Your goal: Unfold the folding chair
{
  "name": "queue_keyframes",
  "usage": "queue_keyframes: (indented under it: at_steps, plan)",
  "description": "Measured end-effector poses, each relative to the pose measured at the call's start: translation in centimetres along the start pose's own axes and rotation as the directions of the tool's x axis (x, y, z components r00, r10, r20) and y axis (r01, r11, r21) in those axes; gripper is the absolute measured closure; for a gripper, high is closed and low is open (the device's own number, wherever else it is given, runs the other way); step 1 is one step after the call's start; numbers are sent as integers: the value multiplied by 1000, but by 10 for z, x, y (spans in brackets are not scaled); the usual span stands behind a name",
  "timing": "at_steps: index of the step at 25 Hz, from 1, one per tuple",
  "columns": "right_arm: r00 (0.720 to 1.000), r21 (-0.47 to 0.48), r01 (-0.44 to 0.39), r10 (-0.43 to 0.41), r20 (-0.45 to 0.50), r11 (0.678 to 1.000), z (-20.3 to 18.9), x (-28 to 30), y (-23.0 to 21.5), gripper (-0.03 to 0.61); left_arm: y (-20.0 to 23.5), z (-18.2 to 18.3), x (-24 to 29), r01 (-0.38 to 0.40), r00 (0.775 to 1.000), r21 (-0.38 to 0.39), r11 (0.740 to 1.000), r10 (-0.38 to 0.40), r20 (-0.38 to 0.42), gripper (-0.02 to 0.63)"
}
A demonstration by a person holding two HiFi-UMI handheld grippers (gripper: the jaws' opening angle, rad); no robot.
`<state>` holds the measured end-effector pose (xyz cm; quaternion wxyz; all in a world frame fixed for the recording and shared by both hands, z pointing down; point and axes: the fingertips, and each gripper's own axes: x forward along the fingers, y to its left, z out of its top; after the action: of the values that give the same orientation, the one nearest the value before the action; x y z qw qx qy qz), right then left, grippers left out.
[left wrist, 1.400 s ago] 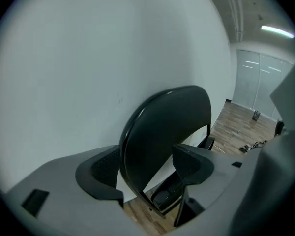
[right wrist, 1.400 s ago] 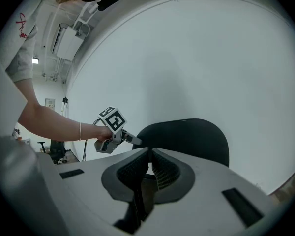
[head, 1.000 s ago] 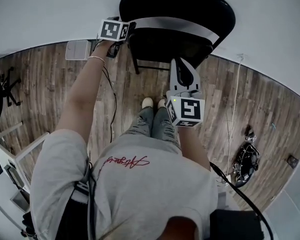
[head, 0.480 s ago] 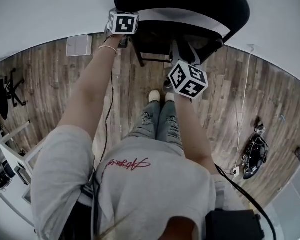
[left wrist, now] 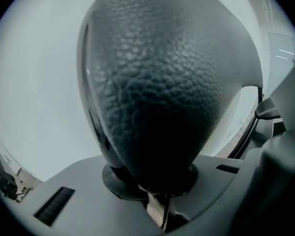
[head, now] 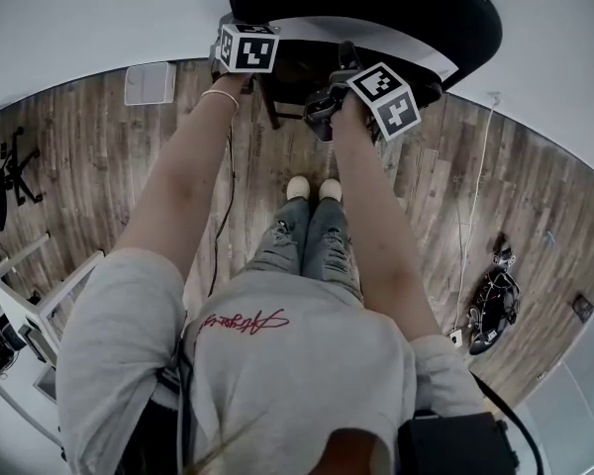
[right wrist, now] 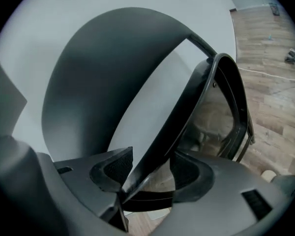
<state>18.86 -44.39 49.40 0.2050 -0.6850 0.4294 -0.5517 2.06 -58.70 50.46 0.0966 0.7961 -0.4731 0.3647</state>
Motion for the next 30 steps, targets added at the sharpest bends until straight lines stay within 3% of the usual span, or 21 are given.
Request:
queue_keyframes:
  at_steps: [5,9,14,20,24,30]
  plan:
    - [988,45,149,-150,27,988,7,12,-14,371,-3,-1,0,13,1000,17,1000,-14,13,566]
    - [992,16,107,-108,60,994,6,9,-10,373,-2,0,-1,15,1000,24,1000,-15,15,566]
    - [999,134,32,-36,27,990,0,3,-15,383,-4,0,-2,29,999,19,999,-30,23,572]
    - [999,178,26,-30,19,984,-4,-4,-18,396,-5,-3,-5,33,999,1,999,-33,41,589]
    - [1000,198,-11,7,24,980,-14,-18,-15,443,-4,-9,-14,45,997,-10,999,-45,64,597]
    - [998,185,-62,60,18,981,-29,-43,-19,456,-8,-18,-34,87,986,10,996,-88,144,600]
